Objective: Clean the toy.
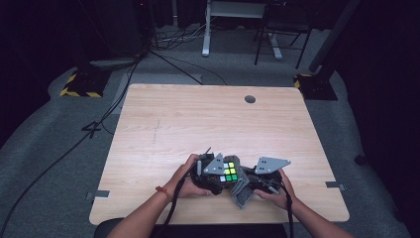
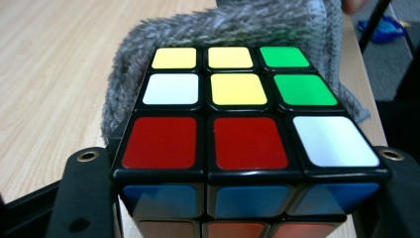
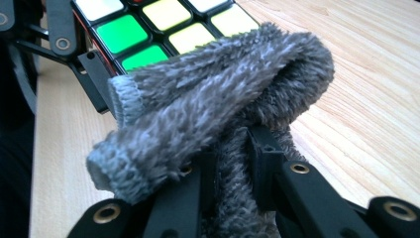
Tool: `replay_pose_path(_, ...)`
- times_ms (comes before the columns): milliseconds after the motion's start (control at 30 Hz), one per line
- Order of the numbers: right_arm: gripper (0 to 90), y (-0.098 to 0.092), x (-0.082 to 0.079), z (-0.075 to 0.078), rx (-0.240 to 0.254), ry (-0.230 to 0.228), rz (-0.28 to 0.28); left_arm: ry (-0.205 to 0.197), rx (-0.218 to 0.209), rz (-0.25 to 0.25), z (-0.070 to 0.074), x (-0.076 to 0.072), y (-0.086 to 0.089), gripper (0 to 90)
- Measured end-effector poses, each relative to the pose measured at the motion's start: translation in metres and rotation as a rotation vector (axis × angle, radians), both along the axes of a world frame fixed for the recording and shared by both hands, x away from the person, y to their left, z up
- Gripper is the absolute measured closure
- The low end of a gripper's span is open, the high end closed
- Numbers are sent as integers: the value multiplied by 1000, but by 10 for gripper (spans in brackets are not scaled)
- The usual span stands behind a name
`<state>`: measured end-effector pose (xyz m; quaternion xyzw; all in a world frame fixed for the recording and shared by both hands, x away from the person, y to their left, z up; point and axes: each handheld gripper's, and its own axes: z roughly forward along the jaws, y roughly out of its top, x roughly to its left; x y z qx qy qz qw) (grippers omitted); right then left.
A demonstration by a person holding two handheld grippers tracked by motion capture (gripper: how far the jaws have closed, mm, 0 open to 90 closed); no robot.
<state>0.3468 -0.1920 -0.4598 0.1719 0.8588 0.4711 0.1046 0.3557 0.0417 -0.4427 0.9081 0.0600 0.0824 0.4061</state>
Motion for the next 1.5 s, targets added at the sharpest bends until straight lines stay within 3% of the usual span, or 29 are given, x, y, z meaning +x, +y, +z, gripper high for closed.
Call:
replay_pose_path(100,780,3,-4,2,-35,-44,1,25,-3,-21,-3,3,1,330)
replay_pose_path(233,780,6,-6,2,-68,-82,-7,25,18,-7,-5,3,0,326)
replay_pose_path(400,780,7,-7,0,-76,-82,-11,23,58,10,-6,3,-3,324)
replay_pose_path(567,780,5,-7,0,-70,-77,-6,84,71,30,-11,7,-4,293)
replay_pose_path(633,781,5,-7,0,-51,-69,8,46,134,25,-14,5,-8,303)
replay_pose_path(733,782,8,-10,3,-61,-92,23,11,163,21,-18,0,-12,333)
replay_pose_path(900,782,4,-6,0,-59,-77,14,10,145,23,-17,1,-12,333)
replay_pose_path(1033,782,5,-5,-5,-107,-70,11,9,101,28,-11,2,-7,333)
replay_pose_path(1133,782,3,1,-15,-159,-26,8,16,33,35,-3,4,0,334)
replay_pose_path(1233,781,1,5,-17,-146,9,9,19,-8,31,2,4,4,333)
replay_pose_path(1300,781,2,4,-13,-122,6,12,8,13,24,1,2,3,333)
replay_pose_path(1433,781,2,-1,0,-86,-41,5,0,42,28,-2,1,-1,333)
replay_pose_path(1500,781,1,-3,6,-45,-48,9,-13,85,29,-6,0,-5,333)
